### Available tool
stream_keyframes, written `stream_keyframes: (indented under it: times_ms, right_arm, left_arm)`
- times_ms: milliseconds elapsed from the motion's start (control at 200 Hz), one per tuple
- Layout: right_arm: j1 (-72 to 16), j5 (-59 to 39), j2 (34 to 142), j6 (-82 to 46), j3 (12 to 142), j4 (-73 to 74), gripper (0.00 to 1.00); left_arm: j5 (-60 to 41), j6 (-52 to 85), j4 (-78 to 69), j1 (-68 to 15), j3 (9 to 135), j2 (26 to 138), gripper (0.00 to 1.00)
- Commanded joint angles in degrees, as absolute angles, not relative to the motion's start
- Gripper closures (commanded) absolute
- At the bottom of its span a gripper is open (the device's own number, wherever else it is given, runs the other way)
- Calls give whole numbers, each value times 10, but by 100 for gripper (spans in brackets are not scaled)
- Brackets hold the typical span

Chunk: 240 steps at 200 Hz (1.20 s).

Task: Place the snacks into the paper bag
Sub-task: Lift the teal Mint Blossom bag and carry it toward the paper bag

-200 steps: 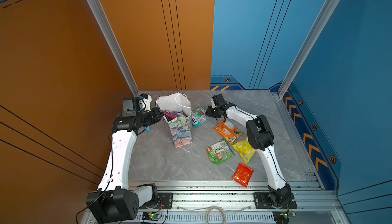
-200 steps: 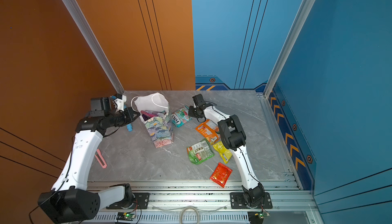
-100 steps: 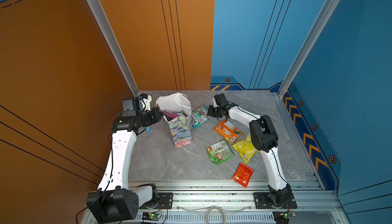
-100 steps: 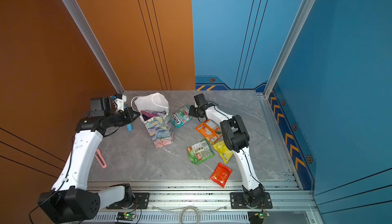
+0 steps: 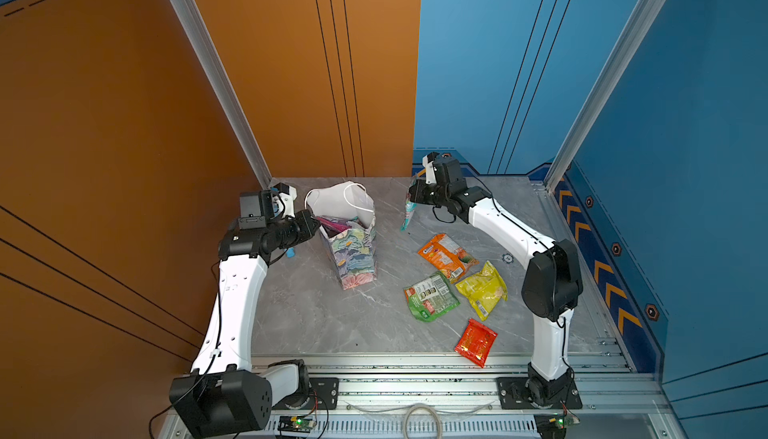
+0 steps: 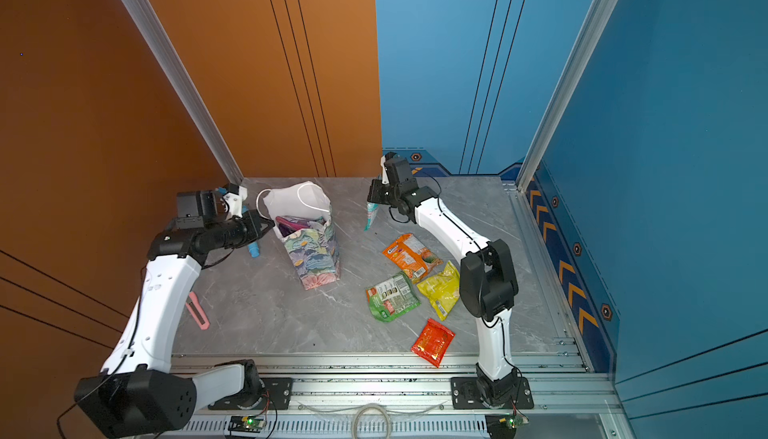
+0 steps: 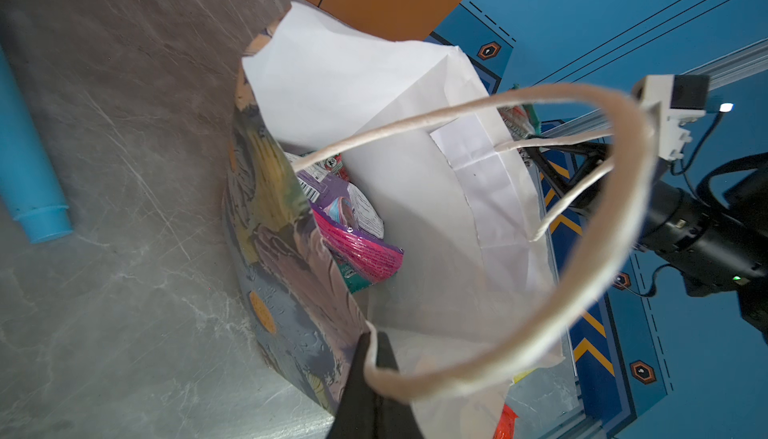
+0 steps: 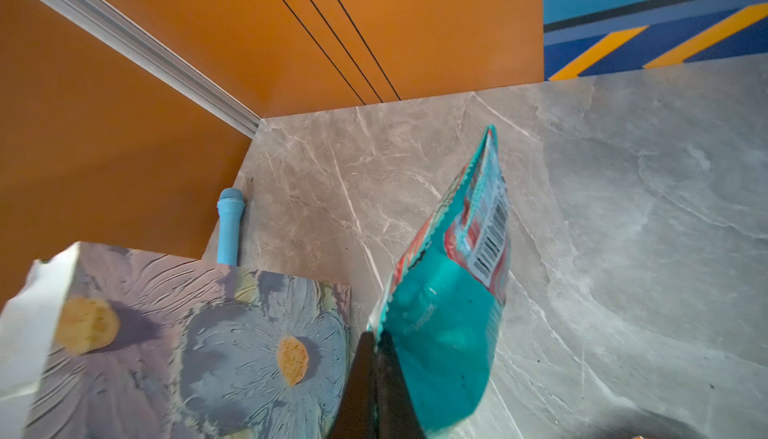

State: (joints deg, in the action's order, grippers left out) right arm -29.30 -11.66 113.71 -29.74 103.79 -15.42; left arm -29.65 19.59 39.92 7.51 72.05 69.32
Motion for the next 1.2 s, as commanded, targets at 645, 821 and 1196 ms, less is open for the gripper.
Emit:
stream_keyframes:
  times_ms: [645,821,1196]
  right_arm:
    - [-345,-66,1133,-241,1242,-170,100]
    - [-353,-63,1158,-237,1305,-186,100]
    - [-377,-64,1218,-239,1419,-175,100]
  left_arm:
    - [-324,192,389,77,721,685,100]
    - [-331,196,386,77,720,685,100]
    - [-332,193,385,78,720,686,100]
